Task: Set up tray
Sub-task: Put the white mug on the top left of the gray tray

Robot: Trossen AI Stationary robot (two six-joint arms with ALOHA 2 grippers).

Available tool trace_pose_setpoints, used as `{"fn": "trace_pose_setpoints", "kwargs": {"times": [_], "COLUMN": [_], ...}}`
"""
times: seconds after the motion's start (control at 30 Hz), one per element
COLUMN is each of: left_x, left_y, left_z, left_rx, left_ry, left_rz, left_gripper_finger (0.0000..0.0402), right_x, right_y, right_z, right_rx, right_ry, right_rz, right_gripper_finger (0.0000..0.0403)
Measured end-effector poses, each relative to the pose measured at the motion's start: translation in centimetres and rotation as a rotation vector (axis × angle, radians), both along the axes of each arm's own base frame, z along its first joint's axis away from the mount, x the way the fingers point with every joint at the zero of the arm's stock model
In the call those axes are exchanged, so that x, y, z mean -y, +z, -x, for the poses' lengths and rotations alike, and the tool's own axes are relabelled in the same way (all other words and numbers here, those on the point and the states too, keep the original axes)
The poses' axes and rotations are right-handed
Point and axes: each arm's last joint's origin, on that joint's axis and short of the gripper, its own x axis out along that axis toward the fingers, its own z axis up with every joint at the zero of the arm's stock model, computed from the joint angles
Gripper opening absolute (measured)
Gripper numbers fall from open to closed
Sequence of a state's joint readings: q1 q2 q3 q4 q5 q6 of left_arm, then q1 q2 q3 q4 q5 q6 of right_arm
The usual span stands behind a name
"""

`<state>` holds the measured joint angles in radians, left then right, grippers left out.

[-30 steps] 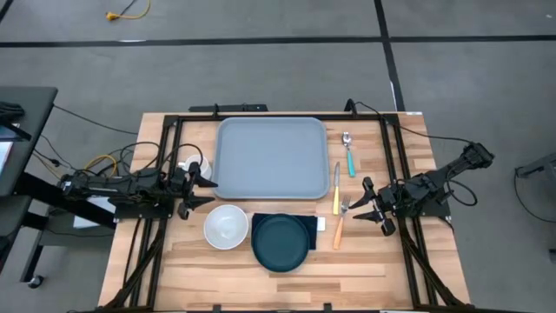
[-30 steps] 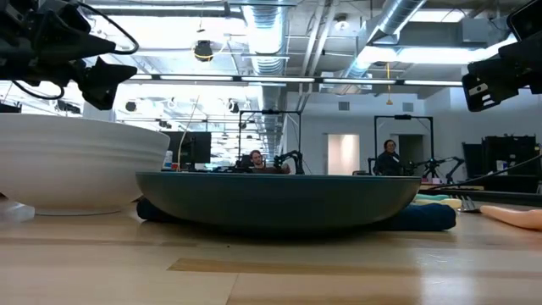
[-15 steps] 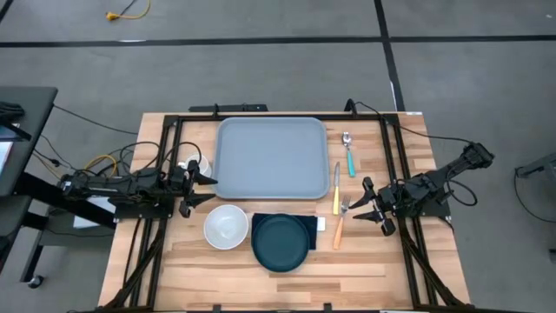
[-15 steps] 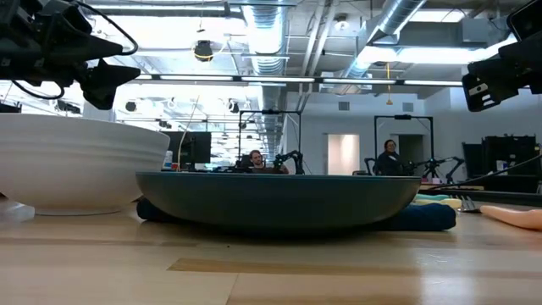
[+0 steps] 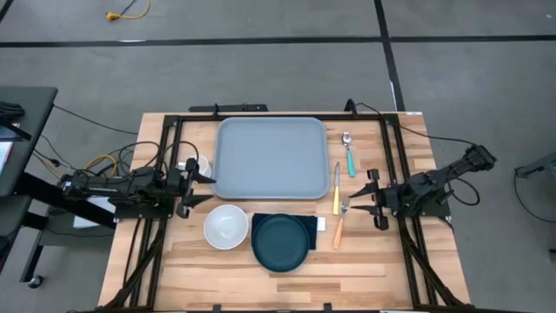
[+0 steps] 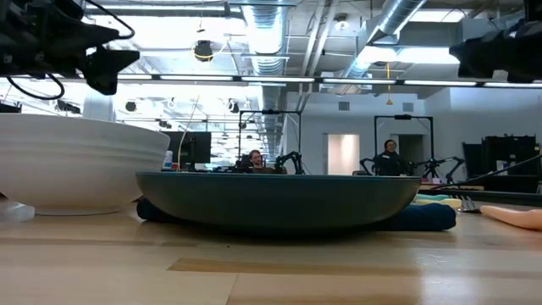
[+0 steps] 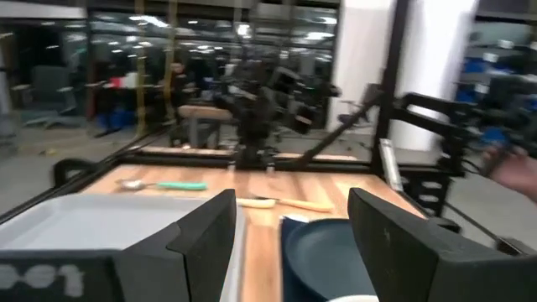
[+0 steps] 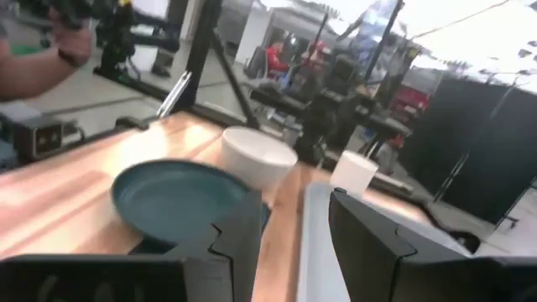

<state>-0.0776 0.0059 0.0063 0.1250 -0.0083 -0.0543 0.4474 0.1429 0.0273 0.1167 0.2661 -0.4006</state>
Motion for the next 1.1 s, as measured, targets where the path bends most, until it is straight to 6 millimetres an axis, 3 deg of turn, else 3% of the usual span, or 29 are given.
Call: {"fn": "trace_pose_setpoints", "kwargs": {"times": [0.27, 0.57, 0.67, 0.83, 0.97, 1.1], "left_x": [0.3, -0.4, -0.6, -1.3, -1.4, -0.9], "left_y": [-1.0, -0.8, -0.5, -0.2, -0.1, -0.1], "left_z": [-0.2, -0.6, -0.6, -0.4, -0.3, -0.5], "left_rx": [-0.108, -0.095, -0.07, -0.062, -0.023, -0.031], "left_ry": [-0.081, 0.169, 0.224, 0.474, 0.517, 0.33], "left_rz": [0.006, 0.004, -0.046, -0.083, 0.088, 0.037], "left_gripper_finger": [0.0219, 0.0219, 0.0219, 0.0219, 0.0219, 0.0219], "right_x": [0.1, 0.8, 0.8, 0.9, 1.4, 2.0], "right_y": [1.7, 5.4, 5.9, 6.6, 7.6, 8.8], "right_z": [0.1, 1.4, 1.8, 2.3, 1.8, 0.1], "right_rx": [0.157, 0.571, 0.636, 0.71, 0.643, 0.492], "right_ry": [0.005, -0.029, 0.022, 0.076, -0.086, -0.407], "right_rz": [-0.124, -0.076, -0.085, -0.154, -0.311, -0.436], "right_gripper_finger": [0.0134, 0.0139, 0.0137, 0.0136, 0.0136, 0.0136]}}
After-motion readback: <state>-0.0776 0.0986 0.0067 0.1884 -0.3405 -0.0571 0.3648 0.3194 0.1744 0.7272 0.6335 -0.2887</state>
